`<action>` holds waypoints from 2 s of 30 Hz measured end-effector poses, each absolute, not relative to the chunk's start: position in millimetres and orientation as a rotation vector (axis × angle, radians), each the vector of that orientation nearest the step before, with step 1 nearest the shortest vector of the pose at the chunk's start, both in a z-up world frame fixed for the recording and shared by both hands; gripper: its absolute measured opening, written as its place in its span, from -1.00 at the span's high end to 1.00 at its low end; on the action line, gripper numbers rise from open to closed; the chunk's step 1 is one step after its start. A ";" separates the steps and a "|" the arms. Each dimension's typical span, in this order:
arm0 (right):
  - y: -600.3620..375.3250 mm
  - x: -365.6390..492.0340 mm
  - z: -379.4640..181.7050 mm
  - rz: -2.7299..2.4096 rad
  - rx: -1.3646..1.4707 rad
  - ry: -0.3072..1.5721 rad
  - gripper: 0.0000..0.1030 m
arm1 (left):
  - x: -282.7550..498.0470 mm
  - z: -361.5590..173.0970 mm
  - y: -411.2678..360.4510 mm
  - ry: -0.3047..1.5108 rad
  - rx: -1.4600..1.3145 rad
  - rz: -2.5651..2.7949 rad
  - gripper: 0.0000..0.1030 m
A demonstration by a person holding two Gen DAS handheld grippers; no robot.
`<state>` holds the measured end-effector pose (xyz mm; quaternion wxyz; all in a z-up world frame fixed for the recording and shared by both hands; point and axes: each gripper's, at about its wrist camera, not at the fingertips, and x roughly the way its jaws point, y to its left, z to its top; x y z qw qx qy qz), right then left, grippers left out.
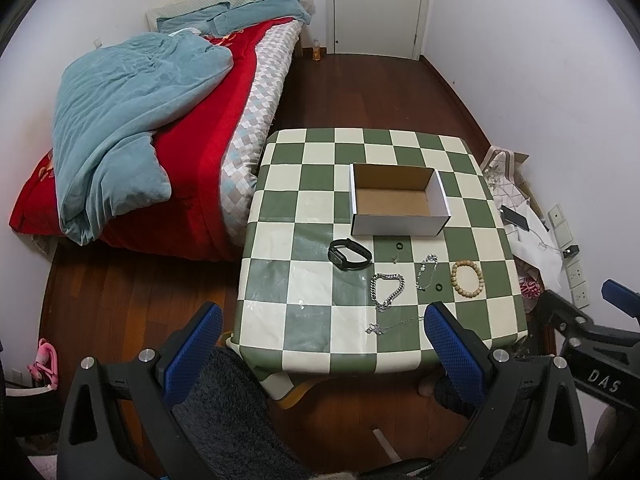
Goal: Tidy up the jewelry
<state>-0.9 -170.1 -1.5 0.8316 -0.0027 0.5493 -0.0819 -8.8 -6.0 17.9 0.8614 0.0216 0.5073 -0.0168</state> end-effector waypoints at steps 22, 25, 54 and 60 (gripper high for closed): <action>-284.0 70.3 -162.6 -0.381 0.144 1.264 -0.64 | 126.0 -163.7 -30.5 1.174 0.350 0.244 -1.00; -296.8 75.3 -195.7 -0.413 0.156 1.285 -0.60 | 145.1 -188.8 -29.3 1.253 0.296 0.253 -1.00; -304.5 109.9 -273.8 -0.300 0.266 1.345 0.82 | 130.1 -229.0 -52.0 1.329 0.209 0.081 0.79; -296.6 106.5 -239.5 -0.258 0.289 1.274 0.82 | 99.7 -204.4 -64.1 1.267 0.227 0.031 0.79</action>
